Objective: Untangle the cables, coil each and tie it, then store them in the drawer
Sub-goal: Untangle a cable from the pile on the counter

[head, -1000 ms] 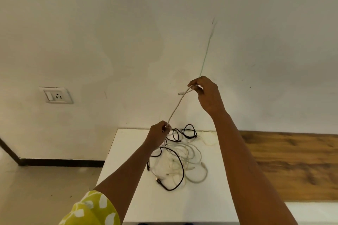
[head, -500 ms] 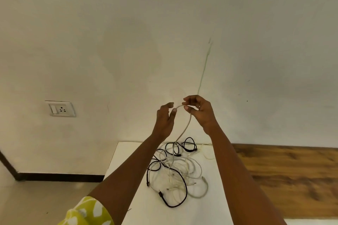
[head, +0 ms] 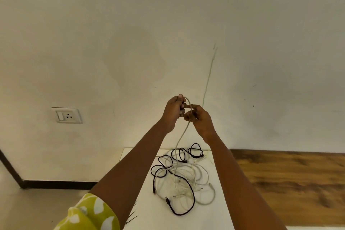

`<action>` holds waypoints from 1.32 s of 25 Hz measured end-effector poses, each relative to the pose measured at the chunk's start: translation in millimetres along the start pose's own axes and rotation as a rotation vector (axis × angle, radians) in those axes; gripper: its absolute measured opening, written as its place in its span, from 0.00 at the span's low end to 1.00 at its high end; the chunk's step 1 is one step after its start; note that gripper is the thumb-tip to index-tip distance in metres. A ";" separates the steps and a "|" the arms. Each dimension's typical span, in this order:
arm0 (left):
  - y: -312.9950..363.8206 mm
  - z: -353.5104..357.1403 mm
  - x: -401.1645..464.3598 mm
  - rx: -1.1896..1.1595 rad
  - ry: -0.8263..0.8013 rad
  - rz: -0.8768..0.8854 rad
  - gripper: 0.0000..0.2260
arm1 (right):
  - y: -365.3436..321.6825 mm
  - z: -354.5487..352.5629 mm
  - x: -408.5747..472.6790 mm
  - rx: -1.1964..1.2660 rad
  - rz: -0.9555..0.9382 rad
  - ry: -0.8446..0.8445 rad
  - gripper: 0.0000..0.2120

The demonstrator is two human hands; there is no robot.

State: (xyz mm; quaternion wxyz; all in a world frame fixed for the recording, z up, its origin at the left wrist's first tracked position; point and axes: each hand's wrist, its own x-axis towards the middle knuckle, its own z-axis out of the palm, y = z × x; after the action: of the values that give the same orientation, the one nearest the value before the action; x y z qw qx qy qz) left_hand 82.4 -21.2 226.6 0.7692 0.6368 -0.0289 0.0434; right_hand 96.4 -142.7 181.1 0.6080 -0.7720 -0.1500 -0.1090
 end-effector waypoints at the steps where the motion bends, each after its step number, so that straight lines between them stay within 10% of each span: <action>1: 7.8 1.3 0.2 -0.034 0.000 0.005 0.14 | 4.0 4.2 -2.2 -0.027 0.003 -0.008 0.11; 17: 54.4 -37.3 2.8 -0.468 0.136 0.205 0.15 | 111.5 26.4 -64.5 -0.458 0.197 -0.025 0.08; 27: -26.5 -73.7 -9.8 -0.397 0.457 -0.071 0.14 | -22.5 -28.8 38.6 -0.384 -0.178 0.374 0.08; 33: -81.1 -67.0 -14.5 -0.200 0.465 -0.380 0.13 | -17.6 -26.4 31.1 -0.503 -0.059 0.245 0.11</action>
State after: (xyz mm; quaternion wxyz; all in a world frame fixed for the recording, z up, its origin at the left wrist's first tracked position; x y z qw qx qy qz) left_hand 75.6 29.2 133.3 0.8083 0.5253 0.2629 0.0403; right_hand 119.3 -161.5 214.2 0.4075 -0.8750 -0.0659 -0.2531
